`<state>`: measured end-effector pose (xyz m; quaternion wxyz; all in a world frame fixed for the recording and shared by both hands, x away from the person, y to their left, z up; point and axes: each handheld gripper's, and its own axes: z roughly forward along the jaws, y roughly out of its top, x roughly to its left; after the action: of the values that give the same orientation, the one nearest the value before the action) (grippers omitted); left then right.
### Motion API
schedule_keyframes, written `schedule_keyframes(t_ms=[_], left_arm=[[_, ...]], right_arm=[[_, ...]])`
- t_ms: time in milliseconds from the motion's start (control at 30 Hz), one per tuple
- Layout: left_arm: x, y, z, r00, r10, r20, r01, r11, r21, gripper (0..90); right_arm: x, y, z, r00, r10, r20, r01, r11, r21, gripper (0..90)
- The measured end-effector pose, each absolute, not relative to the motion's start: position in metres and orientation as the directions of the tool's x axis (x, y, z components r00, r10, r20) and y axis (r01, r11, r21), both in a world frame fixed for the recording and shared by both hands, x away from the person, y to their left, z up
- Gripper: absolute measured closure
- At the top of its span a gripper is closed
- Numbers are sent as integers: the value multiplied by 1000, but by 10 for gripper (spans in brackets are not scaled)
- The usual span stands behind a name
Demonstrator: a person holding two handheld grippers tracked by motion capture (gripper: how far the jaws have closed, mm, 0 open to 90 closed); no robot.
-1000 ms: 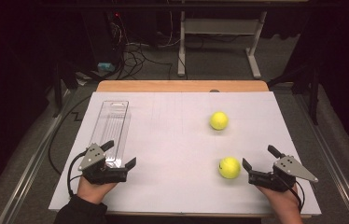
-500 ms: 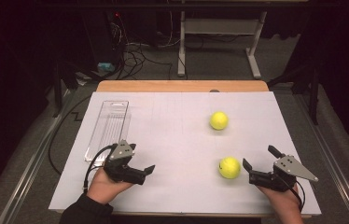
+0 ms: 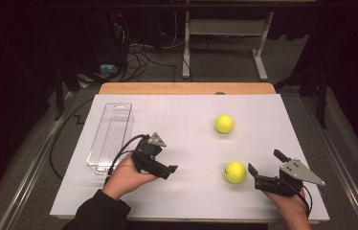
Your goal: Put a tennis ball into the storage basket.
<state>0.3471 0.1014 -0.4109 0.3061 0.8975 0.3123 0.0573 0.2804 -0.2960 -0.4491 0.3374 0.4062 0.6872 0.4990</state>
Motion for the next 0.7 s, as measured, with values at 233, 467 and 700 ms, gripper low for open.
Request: schedule_keyframes(t_ms=[233, 467, 700], left_arm=[[341, 84, -432, 813, 581, -21, 530, -726, 438, 48], [334, 83, -433, 819, 573, -22, 539, -757, 368, 38], [332, 83, -429, 824, 566, -29, 534, -758, 374, 41]], right_arm=[[279, -294, -448, -463, 885, -56, 223, 178, 958, 0], [273, -283, -442, -516, 856, -23, 249, 175, 953, 0], [275, -264, -447, -555, 832, -19, 341, 248, 907, 0]])
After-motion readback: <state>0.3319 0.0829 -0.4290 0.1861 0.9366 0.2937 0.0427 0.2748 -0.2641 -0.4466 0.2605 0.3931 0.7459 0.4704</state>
